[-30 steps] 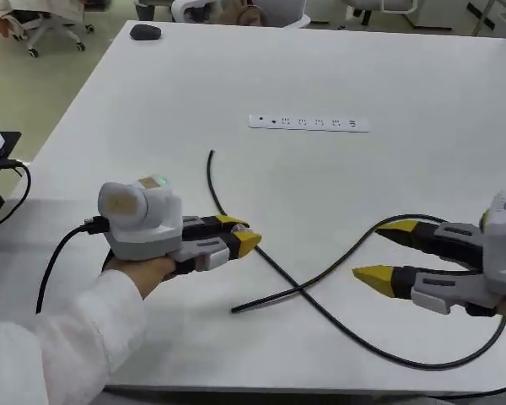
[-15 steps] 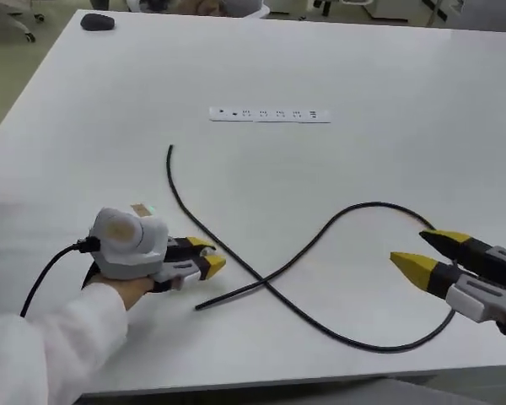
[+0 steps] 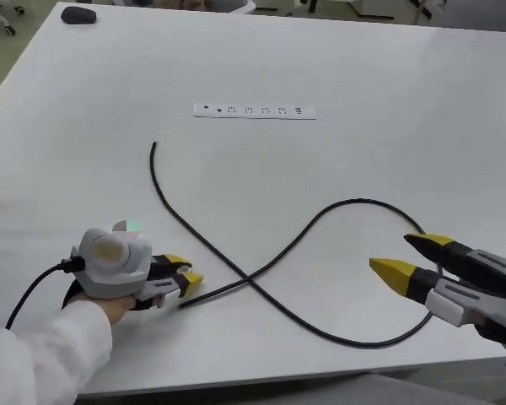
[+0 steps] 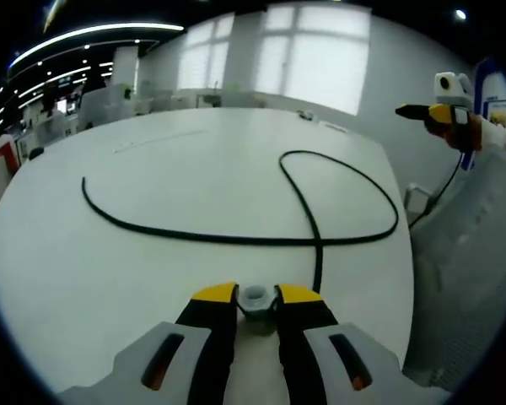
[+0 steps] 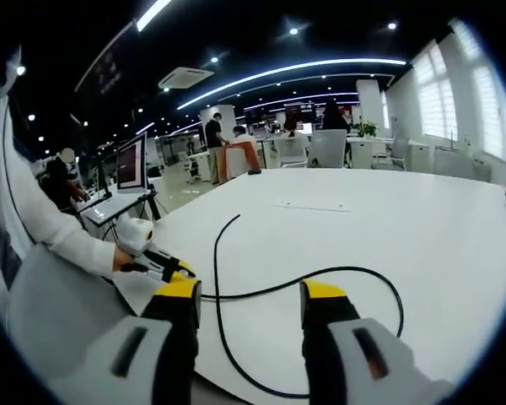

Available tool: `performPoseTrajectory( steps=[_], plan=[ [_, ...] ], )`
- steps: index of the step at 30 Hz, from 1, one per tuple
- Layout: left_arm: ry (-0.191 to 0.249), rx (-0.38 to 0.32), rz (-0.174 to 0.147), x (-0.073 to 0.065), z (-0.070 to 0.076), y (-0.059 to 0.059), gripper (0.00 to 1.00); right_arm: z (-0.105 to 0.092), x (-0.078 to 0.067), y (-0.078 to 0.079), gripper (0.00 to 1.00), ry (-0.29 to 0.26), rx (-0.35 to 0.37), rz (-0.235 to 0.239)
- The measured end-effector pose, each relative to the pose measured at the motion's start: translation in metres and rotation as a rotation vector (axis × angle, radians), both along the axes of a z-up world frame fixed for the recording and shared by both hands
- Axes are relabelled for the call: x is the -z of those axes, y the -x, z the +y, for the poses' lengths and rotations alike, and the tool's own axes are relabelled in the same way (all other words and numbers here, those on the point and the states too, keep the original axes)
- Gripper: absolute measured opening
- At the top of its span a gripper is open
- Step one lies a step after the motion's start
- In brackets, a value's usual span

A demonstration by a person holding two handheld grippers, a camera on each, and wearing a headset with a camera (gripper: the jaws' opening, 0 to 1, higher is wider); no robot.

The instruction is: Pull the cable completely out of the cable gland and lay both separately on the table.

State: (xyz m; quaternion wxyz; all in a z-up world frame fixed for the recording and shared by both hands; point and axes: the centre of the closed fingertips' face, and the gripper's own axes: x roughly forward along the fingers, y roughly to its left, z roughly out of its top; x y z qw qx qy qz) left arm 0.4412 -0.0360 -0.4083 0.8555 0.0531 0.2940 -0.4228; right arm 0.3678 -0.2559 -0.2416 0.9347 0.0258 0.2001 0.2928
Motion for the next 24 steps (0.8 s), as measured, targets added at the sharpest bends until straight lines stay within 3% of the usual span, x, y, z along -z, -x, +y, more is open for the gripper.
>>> performPoseTrajectory(
  steps=[14, 17, 20, 22, 24],
  plan=[
    [-0.019, 0.004, -0.012, 0.0, -0.002, 0.001, 0.25, -0.002, 0.012, 0.006, 0.53, 0.025, -0.006, 0.042],
    [-0.037, -0.008, 0.003, -0.002, 0.002, 0.0, 0.31, -0.004, 0.014, 0.006, 0.56, 0.027, -0.006, 0.052],
    [-0.033, -0.02, 0.017, -0.013, 0.005, -0.001, 0.37, -0.007, 0.018, 0.007, 0.61, 0.06, -0.021, 0.071],
    [-0.035, -0.035, 0.02, -0.028, 0.009, -0.001, 0.45, -0.008, 0.02, 0.007, 0.65, 0.066, -0.026, 0.081],
    [-0.019, -0.058, 0.025, -0.046, 0.016, -0.003, 0.61, -0.009, 0.022, 0.007, 0.69, 0.069, -0.037, 0.102]
  ],
)
